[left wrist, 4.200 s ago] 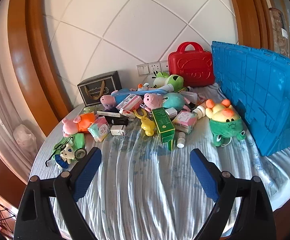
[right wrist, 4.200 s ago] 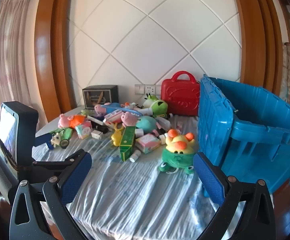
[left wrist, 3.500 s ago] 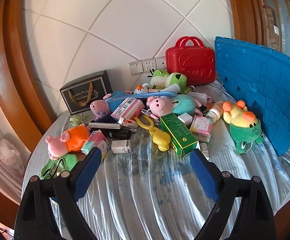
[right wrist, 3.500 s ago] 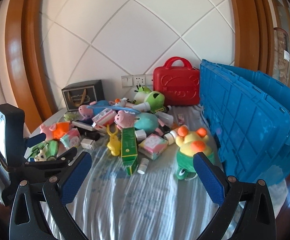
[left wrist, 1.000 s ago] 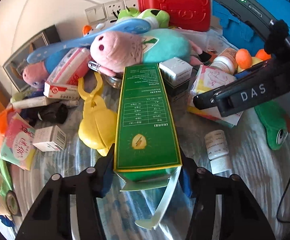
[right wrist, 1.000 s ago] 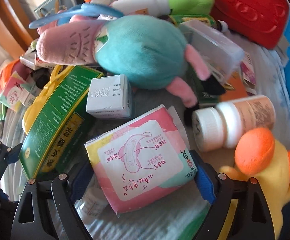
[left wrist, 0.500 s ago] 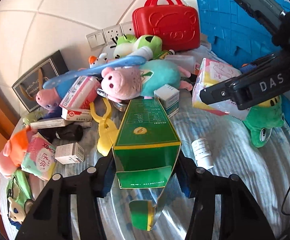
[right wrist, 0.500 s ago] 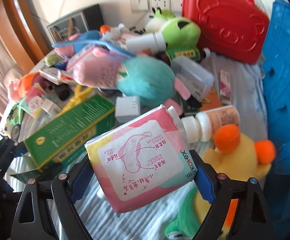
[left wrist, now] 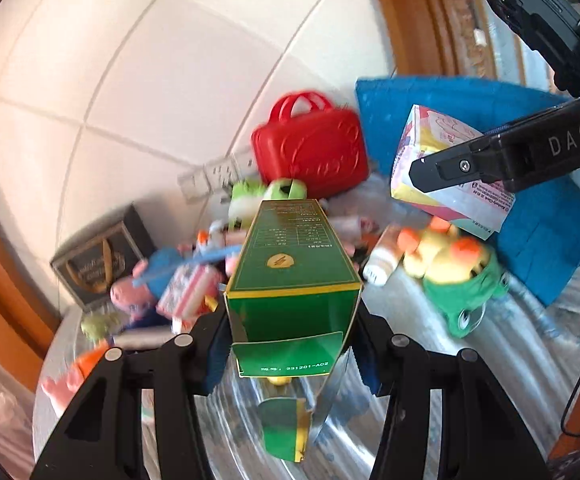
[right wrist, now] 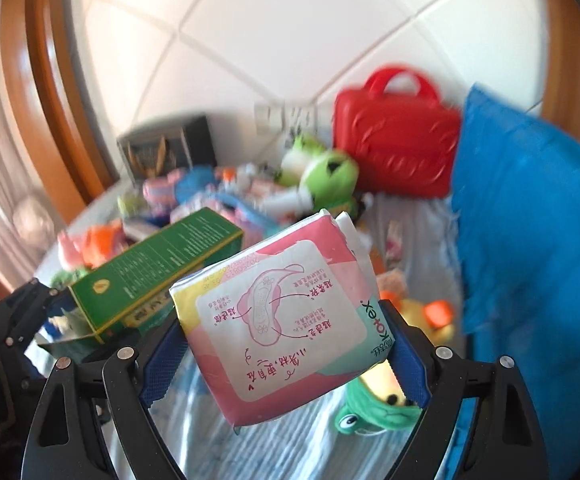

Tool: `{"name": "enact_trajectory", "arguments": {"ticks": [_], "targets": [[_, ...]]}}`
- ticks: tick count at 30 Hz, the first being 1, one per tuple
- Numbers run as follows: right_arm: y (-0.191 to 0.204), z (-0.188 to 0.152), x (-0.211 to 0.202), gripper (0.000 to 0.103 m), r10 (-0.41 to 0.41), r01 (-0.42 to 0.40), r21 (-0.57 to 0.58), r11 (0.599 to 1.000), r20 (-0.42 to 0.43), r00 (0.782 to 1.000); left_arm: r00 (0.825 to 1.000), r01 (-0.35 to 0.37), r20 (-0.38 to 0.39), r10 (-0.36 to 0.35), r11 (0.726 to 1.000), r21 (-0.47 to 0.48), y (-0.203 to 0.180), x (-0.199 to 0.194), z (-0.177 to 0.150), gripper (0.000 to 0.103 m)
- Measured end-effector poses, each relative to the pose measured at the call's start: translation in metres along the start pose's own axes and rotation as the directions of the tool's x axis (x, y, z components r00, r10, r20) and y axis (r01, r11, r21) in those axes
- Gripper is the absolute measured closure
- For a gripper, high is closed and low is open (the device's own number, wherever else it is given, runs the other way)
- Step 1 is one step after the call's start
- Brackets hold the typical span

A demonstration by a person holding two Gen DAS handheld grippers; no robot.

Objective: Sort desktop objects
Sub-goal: 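Carry both held boxes into the blue crate and open both tools, then return both tools from the crate toward the pile on the bed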

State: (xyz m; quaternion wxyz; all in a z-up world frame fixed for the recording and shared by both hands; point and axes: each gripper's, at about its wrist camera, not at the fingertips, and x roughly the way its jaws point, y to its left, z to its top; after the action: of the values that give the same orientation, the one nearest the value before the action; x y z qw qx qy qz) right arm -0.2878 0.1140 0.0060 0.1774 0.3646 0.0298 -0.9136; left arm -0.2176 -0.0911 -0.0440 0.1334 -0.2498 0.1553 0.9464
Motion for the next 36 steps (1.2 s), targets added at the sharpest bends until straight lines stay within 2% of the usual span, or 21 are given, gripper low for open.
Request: {"name": "enact_trajectory", "arguments": {"ticks": [4,7,10,12,15,19,21,23,24,25,30,36], "targets": [[-0.009,0.012,-0.067,0.014,-0.049,0.040,0.073,0.997,0.124,0.991,0.990,0.082,0.115,-0.087,0.995,0.053,-0.010,-0.026,0.045,0.051],[-0.028,0.016,-0.127,0.014,-0.140,0.111,0.138,0.984,0.222,0.965,0.965,0.151,0.199,-0.170,0.983,0.109,-0.026,-0.044,0.082,0.051],[-0.056,0.016,-0.171,0.014,-0.236,0.185,0.202,0.962,0.271,0.933,0.935,0.231,0.240,-0.262,0.961,0.150,-0.052,-0.053,0.123,0.051],[-0.083,0.015,-0.196,0.014,-0.319,0.252,0.251,0.935,0.280,0.905,0.910,0.297,0.247,-0.334,0.939,0.175,-0.075,-0.051,0.150,0.051],[-0.126,0.012,-0.215,0.014,-0.412,0.332,0.308,0.891,0.247,0.877,0.875,0.375,0.244,-0.418,0.904,0.203,-0.114,-0.040,0.187,0.051],[-0.181,0.006,-0.221,0.014,-0.486,0.404,0.349,0.845,0.189,0.853,0.849,0.443,0.221,-0.480,0.874,0.199,-0.163,-0.018,0.230,0.050],[-0.207,0.005,-0.220,0.013,-0.512,0.429,0.368,0.825,0.166,0.843,0.848,0.451,0.209,-0.486,0.871,0.195,-0.185,-0.007,0.246,0.048],[-0.232,0.005,-0.213,0.008,-0.548,0.468,0.384,0.796,0.130,0.826,0.859,0.428,0.218,-0.464,0.883,0.194,-0.201,0.002,0.261,0.033],[-0.246,0.006,-0.210,0.001,-0.554,0.477,0.395,0.785,0.104,0.826,0.869,0.408,0.223,-0.442,0.894,0.185,-0.209,0.006,0.269,0.028],[-0.257,0.004,-0.215,0.000,-0.549,0.468,0.409,0.784,0.104,0.829,0.873,0.401,0.223,-0.434,0.898,0.180,-0.216,0.005,0.274,0.022],[-0.283,-0.006,-0.226,0.000,-0.549,0.440,0.459,0.772,0.135,0.825,0.885,0.391,0.217,-0.412,0.910,0.135,-0.231,0.008,0.287,0.021],[-0.284,-0.016,-0.241,0.000,-0.495,0.354,0.466,0.811,0.224,0.840,0.921,0.328,0.194,-0.337,0.942,0.076,-0.221,0.009,0.264,0.021]]}}
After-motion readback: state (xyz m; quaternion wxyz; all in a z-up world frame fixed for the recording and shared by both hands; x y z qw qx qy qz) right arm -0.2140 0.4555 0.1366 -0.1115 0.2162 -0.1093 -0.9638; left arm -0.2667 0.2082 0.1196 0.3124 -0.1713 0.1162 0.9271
